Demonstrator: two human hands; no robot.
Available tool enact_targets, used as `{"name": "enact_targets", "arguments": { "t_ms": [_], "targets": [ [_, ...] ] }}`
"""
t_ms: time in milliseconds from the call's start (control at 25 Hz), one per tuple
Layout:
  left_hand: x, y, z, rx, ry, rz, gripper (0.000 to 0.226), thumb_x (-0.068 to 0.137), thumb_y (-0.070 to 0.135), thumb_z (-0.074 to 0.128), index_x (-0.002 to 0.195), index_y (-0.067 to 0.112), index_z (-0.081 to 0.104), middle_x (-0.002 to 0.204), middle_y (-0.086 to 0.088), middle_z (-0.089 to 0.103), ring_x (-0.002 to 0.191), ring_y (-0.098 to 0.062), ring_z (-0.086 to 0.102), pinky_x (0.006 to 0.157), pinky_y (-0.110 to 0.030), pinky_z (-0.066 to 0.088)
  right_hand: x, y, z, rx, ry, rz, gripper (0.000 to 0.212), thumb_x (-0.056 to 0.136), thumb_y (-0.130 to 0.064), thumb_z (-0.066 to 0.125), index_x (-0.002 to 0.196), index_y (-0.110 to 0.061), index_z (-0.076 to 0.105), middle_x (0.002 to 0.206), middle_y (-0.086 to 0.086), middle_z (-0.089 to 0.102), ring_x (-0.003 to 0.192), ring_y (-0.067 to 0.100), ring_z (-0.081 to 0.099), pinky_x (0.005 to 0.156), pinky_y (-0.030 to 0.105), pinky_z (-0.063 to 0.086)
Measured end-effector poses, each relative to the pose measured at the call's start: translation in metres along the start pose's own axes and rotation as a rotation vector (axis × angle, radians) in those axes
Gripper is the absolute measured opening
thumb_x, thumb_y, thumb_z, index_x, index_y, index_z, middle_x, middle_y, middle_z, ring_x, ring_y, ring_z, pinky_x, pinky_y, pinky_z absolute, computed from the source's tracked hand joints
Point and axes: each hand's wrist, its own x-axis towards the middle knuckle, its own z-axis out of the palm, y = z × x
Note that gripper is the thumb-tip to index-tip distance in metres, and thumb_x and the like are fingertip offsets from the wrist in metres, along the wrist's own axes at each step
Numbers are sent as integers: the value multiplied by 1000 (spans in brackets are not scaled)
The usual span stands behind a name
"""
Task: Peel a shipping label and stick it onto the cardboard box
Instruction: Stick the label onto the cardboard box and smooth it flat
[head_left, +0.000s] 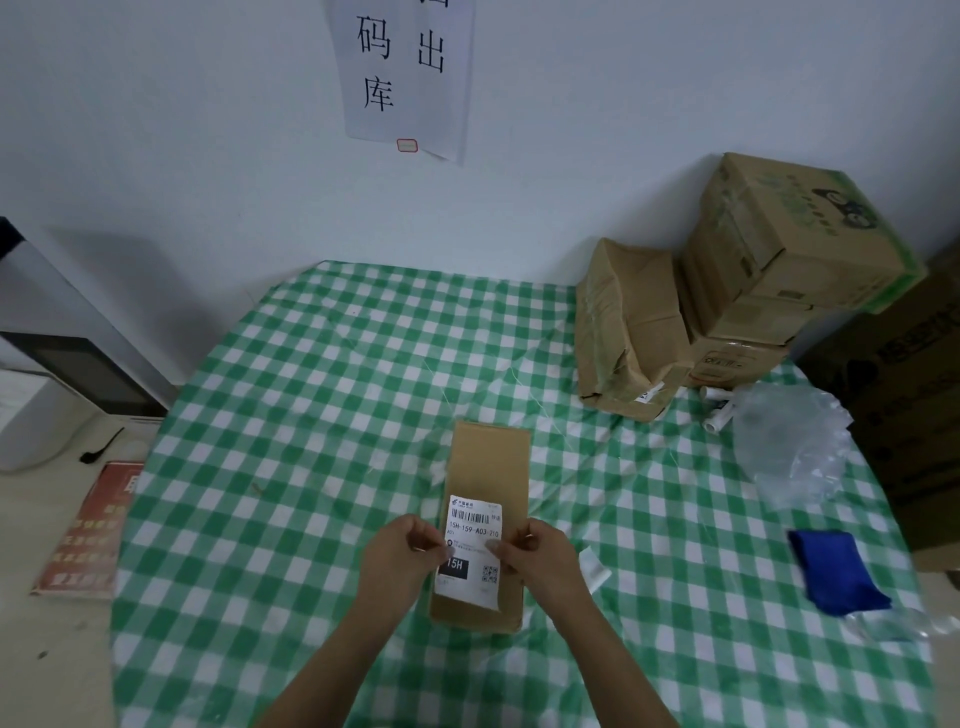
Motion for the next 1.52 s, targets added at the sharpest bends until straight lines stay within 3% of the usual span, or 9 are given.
{"name": "enact_targets", "arguments": {
  "t_ms": [160,360,760,1000,1520],
  "targets": [
    [13,10,6,-34,5,-5,18,74,5,80,75,11,63,74,0,68,71,-14,65,61,-17,45,12,-1,-2,-10,87,-7,25,72,-18,82,66,-19,58,80,3,75,76,21,72,68,35,60],
    [31,18,19,-30,47,-10,22,74,11,81,73,16,59,76,1,67,73,-15,65,59,-18,45,30,-12,0,-78,217,-9,23,74,-28,81,71,-19,59,75,-7,68,69,10,65,55,19,46],
    [48,14,33,39,103,-46,25,75,21,81,77,17,57,77,3,67,67,-8,64,54,-18,43,46,-9,9,-89,215,25,25,72,-24,82,68,-22,58,75,-8,66,73,12,65,62,22,51],
    [52,11,36,43,103,-70,27,74,23,82,82,16,57,79,4,66,66,-7,63,51,-17,41,49,-6,8,-103,230,33,23,75,-27,80,72,-18,59,70,-12,61,66,6,60,53,13,41],
    [53,8,41,51,86,-68,24,78,22,79,84,15,57,78,5,65,63,-2,61,44,-11,38,49,-3,11,-125,248,80,21,77,-29,77,77,-17,61,76,-6,65,66,4,58,52,15,39]
  ]
}}
